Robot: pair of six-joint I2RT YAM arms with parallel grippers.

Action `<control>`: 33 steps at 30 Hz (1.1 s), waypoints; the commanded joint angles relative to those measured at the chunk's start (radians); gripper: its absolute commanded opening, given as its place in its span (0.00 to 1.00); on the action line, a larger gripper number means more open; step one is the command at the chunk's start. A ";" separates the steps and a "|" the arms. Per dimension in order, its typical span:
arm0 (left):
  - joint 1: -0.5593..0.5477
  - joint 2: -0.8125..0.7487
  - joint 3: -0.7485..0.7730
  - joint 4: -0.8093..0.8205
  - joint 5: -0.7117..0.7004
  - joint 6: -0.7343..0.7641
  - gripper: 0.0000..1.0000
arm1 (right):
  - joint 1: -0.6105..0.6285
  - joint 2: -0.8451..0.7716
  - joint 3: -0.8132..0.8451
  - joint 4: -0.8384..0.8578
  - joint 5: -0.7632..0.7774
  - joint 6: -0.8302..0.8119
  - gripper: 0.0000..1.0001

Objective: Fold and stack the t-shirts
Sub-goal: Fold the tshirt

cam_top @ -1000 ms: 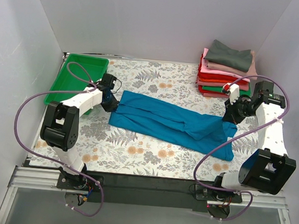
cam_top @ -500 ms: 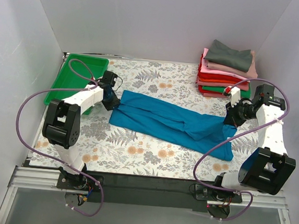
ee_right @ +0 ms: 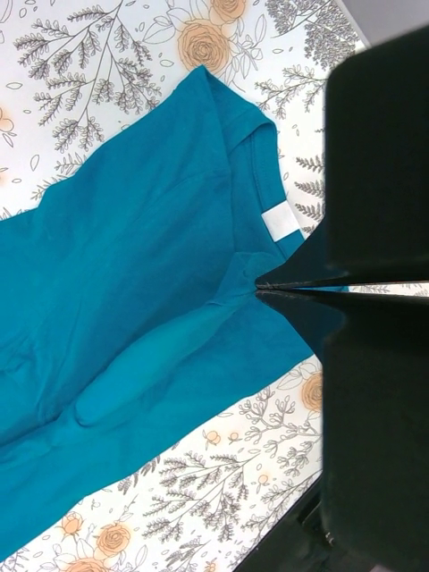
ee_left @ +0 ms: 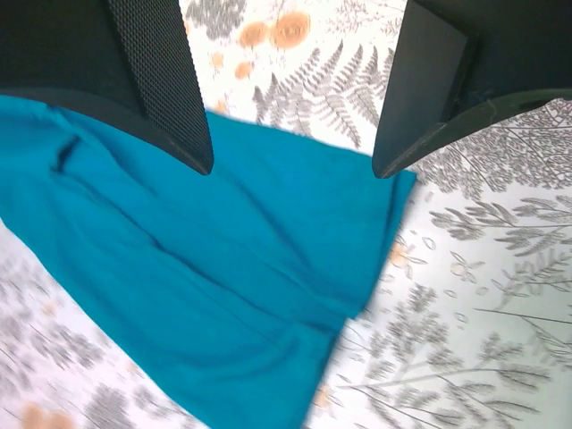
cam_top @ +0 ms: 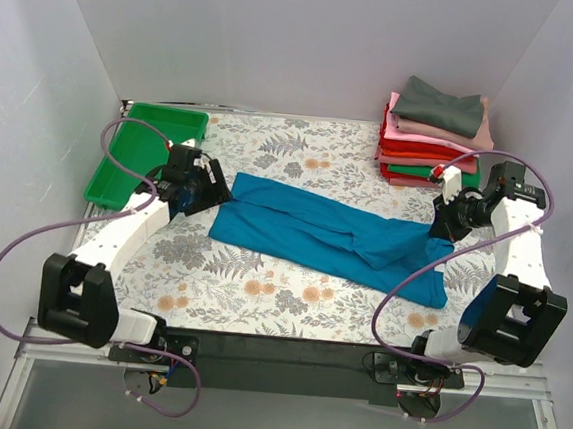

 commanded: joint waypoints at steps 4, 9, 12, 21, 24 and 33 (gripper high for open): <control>0.003 -0.147 -0.150 0.052 0.191 0.111 0.68 | -0.006 0.075 0.021 0.064 -0.059 0.045 0.01; 0.003 -0.226 -0.187 0.029 0.192 0.122 0.68 | -0.004 0.181 0.060 0.112 -0.082 0.115 0.01; 0.003 -0.275 -0.195 0.017 0.184 0.131 0.68 | -0.003 0.241 0.085 0.170 -0.084 0.178 0.01; 0.003 -0.419 -0.242 -0.006 0.143 0.160 0.68 | 0.020 0.284 0.116 0.381 0.063 0.353 0.46; 0.003 -0.459 -0.265 0.005 0.142 0.177 0.68 | 0.022 0.213 0.070 0.323 -0.005 0.295 0.47; 0.002 -0.622 -0.374 0.094 0.166 0.192 0.68 | 0.192 0.150 -0.146 0.116 -0.032 0.037 0.47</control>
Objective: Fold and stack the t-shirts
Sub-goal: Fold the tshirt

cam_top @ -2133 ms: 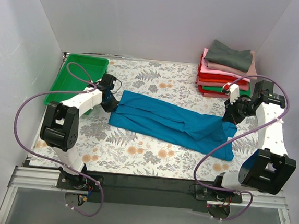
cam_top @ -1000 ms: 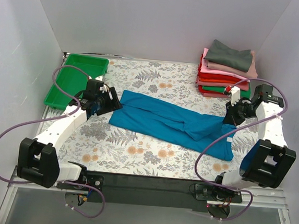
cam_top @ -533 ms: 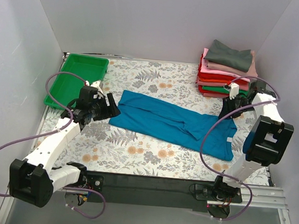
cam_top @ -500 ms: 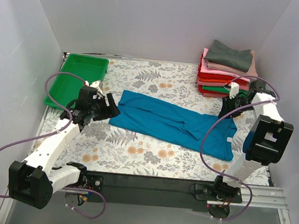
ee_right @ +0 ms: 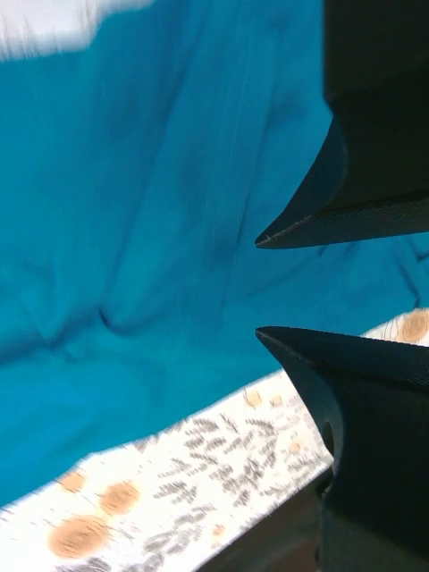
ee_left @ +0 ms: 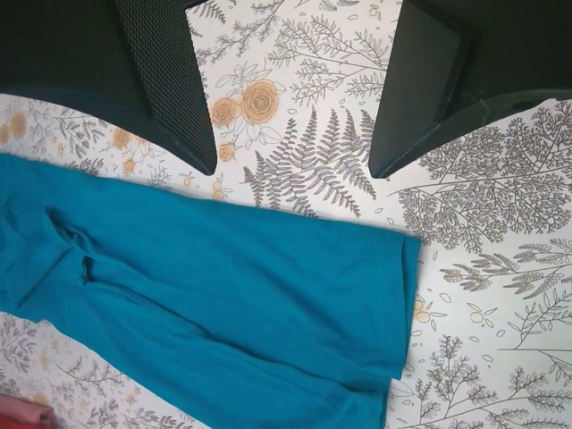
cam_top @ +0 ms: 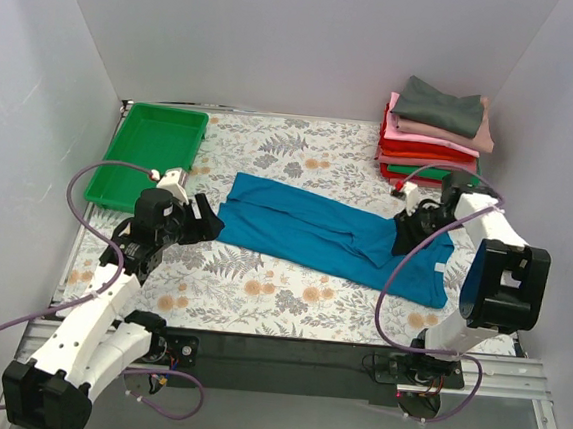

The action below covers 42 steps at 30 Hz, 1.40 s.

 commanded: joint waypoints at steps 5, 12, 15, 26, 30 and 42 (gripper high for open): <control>0.001 -0.052 -0.021 0.043 -0.003 0.017 0.68 | 0.217 -0.073 -0.128 0.016 0.075 -0.031 0.54; 0.001 -0.061 -0.027 0.044 -0.009 0.013 0.68 | 0.378 -0.073 -0.168 0.173 0.325 0.109 0.59; 0.001 -0.064 -0.029 0.046 -0.012 0.011 0.68 | 0.408 -0.064 -0.175 0.201 0.415 0.121 0.59; 0.001 -0.074 -0.032 0.046 -0.021 0.008 0.68 | 0.472 -0.003 -0.157 0.215 0.451 0.150 0.46; 0.003 -0.071 -0.032 0.046 -0.018 0.008 0.68 | 0.478 0.000 -0.140 0.210 0.489 0.149 0.16; 0.001 -0.066 -0.032 0.046 -0.020 0.008 0.68 | 0.494 0.033 -0.005 0.106 0.433 0.106 0.33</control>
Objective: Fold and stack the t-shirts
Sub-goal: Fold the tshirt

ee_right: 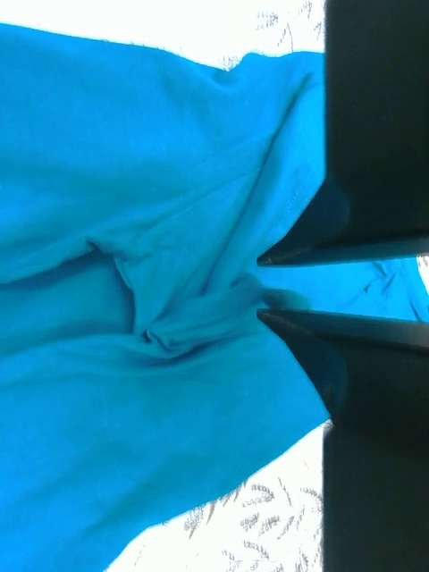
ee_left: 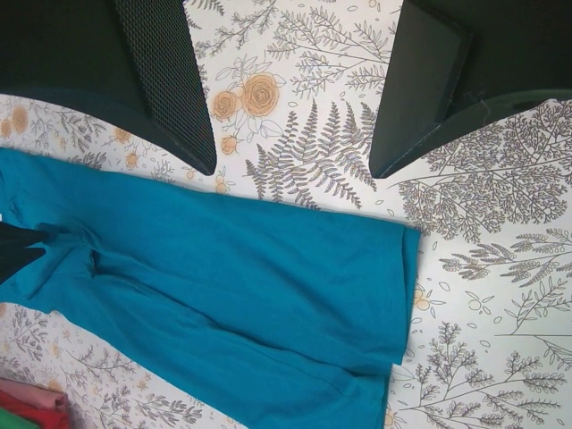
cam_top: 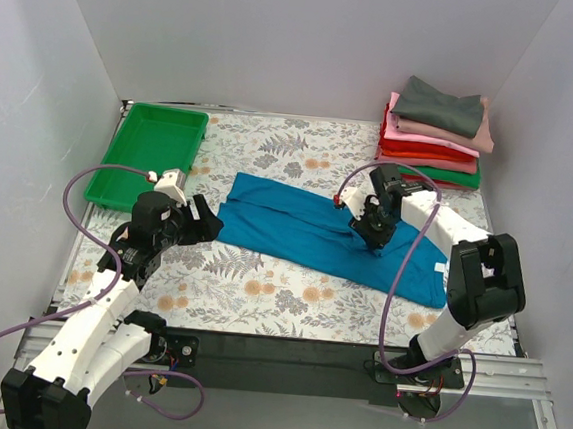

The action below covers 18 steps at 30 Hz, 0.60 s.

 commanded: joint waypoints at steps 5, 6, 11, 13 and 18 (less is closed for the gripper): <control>0.001 0.008 -0.001 0.024 0.014 0.014 0.68 | -0.062 -0.115 -0.004 -0.099 -0.066 -0.044 0.52; 0.001 0.009 -0.002 0.024 0.017 0.014 0.68 | -0.094 -0.155 -0.007 -0.098 -0.090 -0.044 0.56; 0.001 0.047 -0.004 0.053 0.118 0.034 0.68 | -0.446 -0.158 0.014 -0.072 -0.188 -0.060 0.61; 0.001 0.070 0.001 0.056 0.155 0.040 0.68 | -0.526 -0.103 0.039 -0.069 -0.237 -0.059 0.61; 0.000 0.109 -0.004 0.071 0.201 0.040 0.68 | -0.659 0.065 0.164 -0.023 -0.247 0.021 0.62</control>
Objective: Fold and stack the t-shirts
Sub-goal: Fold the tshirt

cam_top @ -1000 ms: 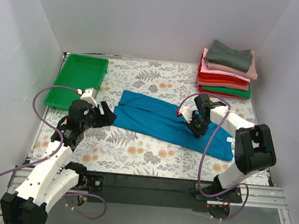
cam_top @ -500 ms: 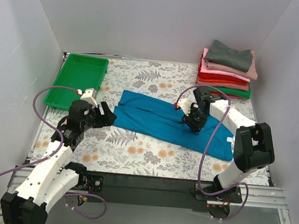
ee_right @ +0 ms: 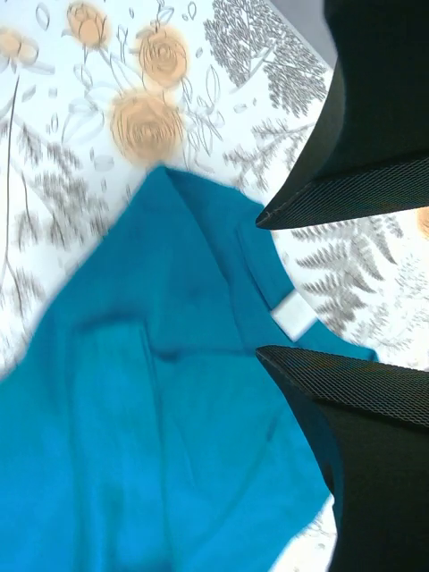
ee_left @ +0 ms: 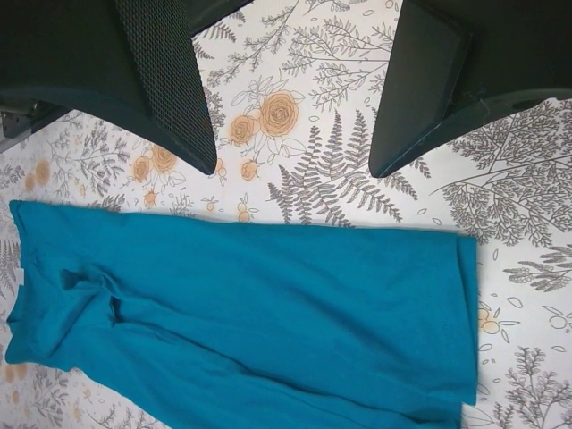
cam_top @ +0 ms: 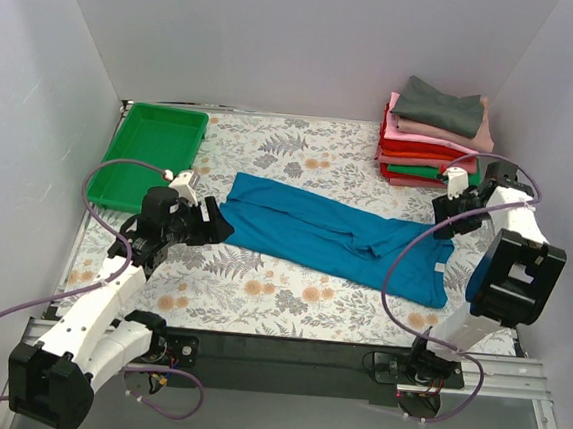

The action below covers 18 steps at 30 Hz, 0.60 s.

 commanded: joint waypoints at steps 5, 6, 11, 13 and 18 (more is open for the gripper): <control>0.000 0.005 -0.008 0.034 0.057 0.020 0.68 | -0.035 0.194 0.143 0.046 -0.030 0.082 0.63; 0.000 0.005 -0.011 0.034 0.056 0.020 0.68 | -0.037 0.222 0.155 0.051 -0.017 0.082 0.63; 0.000 0.016 -0.013 0.035 0.056 0.022 0.68 | -0.037 0.279 0.183 0.074 0.013 0.073 0.63; 0.000 0.020 -0.011 0.034 0.054 0.023 0.68 | -0.037 0.303 0.190 0.078 0.016 0.064 0.63; 0.000 0.023 -0.014 0.038 0.065 0.023 0.68 | -0.038 0.340 0.186 0.083 -0.016 0.040 0.48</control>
